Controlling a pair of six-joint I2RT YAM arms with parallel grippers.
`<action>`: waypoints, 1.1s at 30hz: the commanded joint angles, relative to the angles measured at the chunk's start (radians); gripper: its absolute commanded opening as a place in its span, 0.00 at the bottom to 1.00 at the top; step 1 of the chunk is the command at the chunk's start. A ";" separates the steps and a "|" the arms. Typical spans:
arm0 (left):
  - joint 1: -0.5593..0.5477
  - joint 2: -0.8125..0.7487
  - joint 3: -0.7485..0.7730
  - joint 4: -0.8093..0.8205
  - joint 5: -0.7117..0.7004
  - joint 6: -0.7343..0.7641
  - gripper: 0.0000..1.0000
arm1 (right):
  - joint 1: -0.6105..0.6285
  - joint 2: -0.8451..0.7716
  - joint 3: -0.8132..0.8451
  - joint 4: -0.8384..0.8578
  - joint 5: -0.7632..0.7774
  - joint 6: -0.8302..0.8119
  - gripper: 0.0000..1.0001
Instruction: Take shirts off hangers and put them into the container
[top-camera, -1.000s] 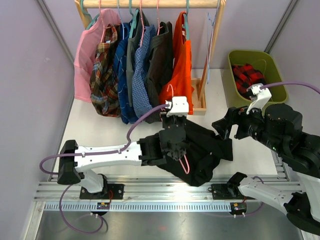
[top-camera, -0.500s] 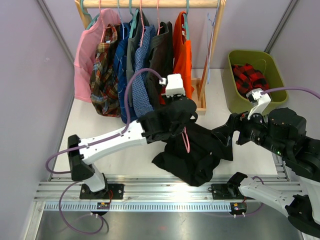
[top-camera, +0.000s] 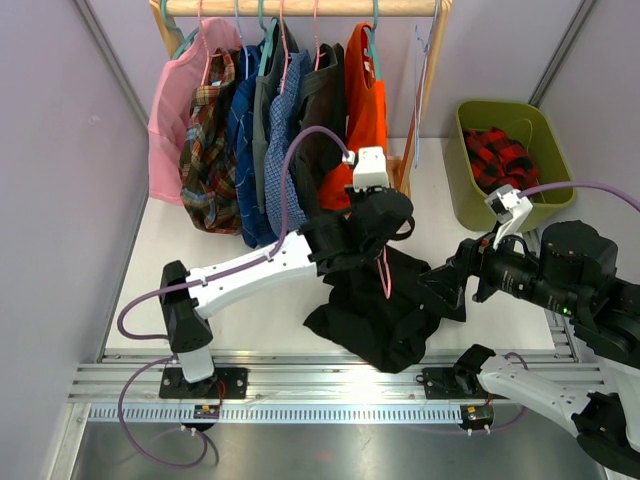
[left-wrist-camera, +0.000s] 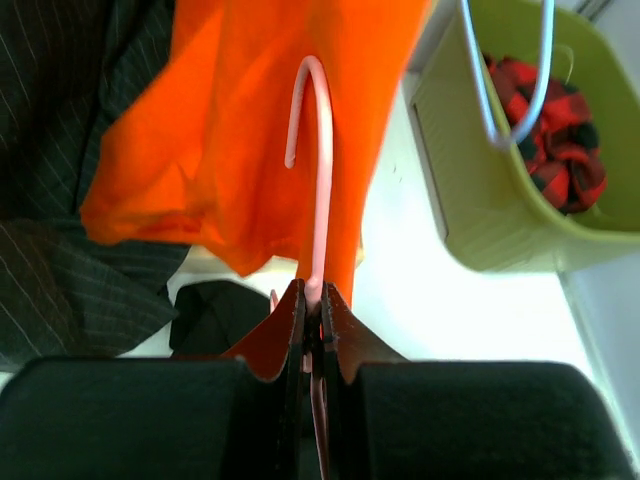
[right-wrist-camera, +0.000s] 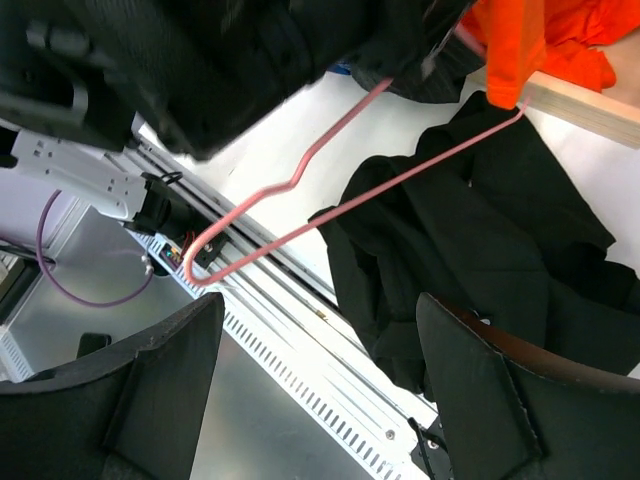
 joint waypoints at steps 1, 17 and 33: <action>0.034 0.043 0.108 0.023 0.010 -0.025 0.00 | -0.002 -0.007 -0.005 0.010 -0.050 -0.008 0.84; 0.045 0.313 0.459 -0.183 0.036 -0.076 0.00 | -0.002 0.056 0.001 -0.008 0.100 0.011 0.83; 0.043 0.319 0.544 -0.174 0.090 -0.045 0.00 | 0.001 0.100 -0.039 -0.008 0.160 0.023 0.78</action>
